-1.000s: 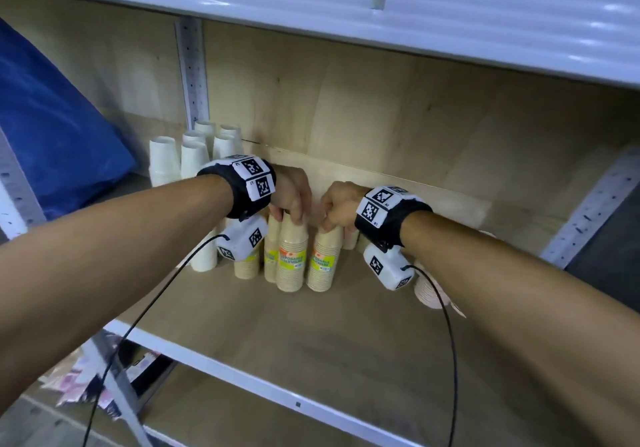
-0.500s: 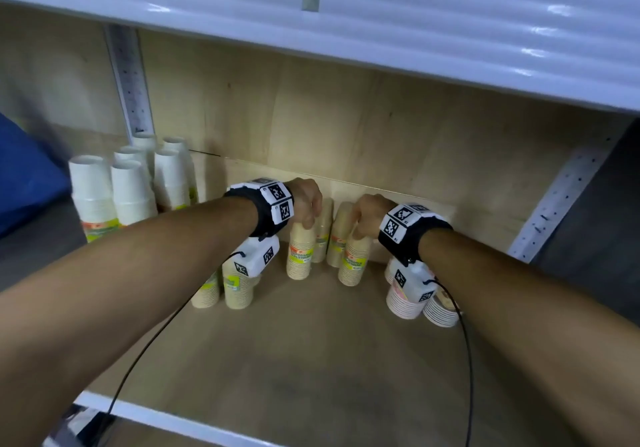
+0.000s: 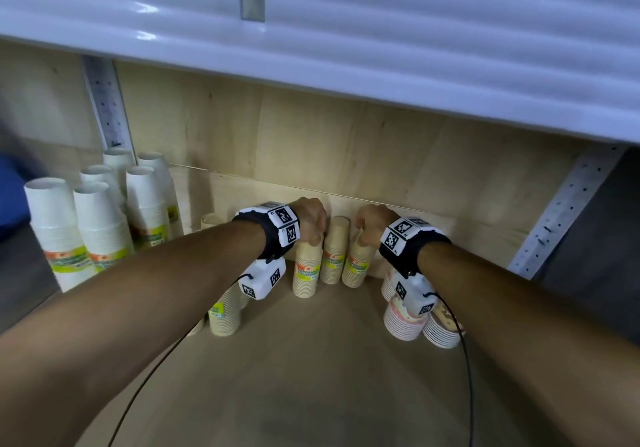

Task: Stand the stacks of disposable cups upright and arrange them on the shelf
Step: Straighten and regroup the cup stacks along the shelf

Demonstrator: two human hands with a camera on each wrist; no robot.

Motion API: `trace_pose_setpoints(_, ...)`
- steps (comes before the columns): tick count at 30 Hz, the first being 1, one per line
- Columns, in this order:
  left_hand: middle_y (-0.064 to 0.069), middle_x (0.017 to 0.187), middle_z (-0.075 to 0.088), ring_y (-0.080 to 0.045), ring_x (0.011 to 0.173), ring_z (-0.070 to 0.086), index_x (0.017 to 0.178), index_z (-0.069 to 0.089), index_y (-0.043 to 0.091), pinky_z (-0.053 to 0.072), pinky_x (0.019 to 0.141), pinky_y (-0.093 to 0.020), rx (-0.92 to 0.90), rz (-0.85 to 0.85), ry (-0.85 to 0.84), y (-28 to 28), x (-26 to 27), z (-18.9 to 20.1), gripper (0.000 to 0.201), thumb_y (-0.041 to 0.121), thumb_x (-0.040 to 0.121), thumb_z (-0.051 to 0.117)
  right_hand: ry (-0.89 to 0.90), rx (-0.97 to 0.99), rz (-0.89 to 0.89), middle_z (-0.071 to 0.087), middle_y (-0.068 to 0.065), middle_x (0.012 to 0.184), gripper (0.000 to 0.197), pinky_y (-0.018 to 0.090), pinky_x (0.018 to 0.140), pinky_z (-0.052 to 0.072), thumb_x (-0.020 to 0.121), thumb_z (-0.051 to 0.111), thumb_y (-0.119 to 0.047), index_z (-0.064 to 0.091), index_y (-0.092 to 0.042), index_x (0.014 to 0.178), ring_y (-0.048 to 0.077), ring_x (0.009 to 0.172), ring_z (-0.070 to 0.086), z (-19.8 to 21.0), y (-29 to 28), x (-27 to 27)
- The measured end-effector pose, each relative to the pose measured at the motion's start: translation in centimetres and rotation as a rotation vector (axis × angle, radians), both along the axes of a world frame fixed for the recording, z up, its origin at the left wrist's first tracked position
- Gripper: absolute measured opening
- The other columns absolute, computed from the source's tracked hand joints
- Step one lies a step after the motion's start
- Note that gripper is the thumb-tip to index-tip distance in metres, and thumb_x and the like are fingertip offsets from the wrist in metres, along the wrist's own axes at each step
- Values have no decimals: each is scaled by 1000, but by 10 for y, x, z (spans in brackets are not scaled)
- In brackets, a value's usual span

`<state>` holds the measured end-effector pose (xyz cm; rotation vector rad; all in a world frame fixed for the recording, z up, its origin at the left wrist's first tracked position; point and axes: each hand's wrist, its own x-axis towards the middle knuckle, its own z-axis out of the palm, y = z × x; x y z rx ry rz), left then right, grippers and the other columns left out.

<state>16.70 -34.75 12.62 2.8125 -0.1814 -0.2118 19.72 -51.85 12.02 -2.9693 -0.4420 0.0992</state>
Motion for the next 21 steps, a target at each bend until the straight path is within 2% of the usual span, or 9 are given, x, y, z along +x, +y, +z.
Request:
trace_pose_setpoints(8, -8, 119, 66, -21, 101, 61, 115, 69, 6, 46, 73, -24, -8, -1, 17, 1, 7, -1, 34, 7, 81, 73, 3, 7, 14, 61, 14, 122, 33, 30, 87, 47, 87, 64, -12, 63, -6, 119, 31, 110, 60, -3, 3, 13)
trace_pose_setpoints(10, -9, 121, 65, -19, 98, 60, 116, 68, 5, 45, 71, -24, 9, -12, 17, 0, 7, -1, 34, 7, 82, 72, 0, 9, 13, 60, 14, 121, 33, 31, 88, 47, 86, 64, -13, 63, -6, 118, 31, 110, 59, -4, 3, 13)
trace_pose_setpoints(13, -8, 124, 62, -14, 93, 53, 119, 66, 5, 43, 64, -22, 24, -23, 15, 0, 7, 0, 36, 8, 84, 72, -8, 2, 6, 63, 13, 116, 31, 29, 81, 48, 83, 66, -10, 63, -4, 114, 29, 104, 61, -3, 2, 14)
trace_pose_setpoints(17, -5, 124, 57, -21, 100, 56, 119, 63, 14, 43, 72, -25, -1, -1, 1, 5, 5, 2, 41, 16, 80, 76, -7, -17, -6, 63, 11, 115, 37, 31, 83, 51, 80, 71, -12, 62, -4, 115, 27, 102, 62, 4, 3, 12)
trace_pose_setpoints(21, 2, 116, 47, -17, 96, 49, 120, 60, 20, 41, 76, -25, -12, 9, -24, 14, -1, 13, 44, 25, 80, 77, -29, -30, -3, 61, 15, 119, 39, 31, 84, 51, 84, 69, -15, 60, -2, 119, 28, 105, 62, 16, 4, 6)
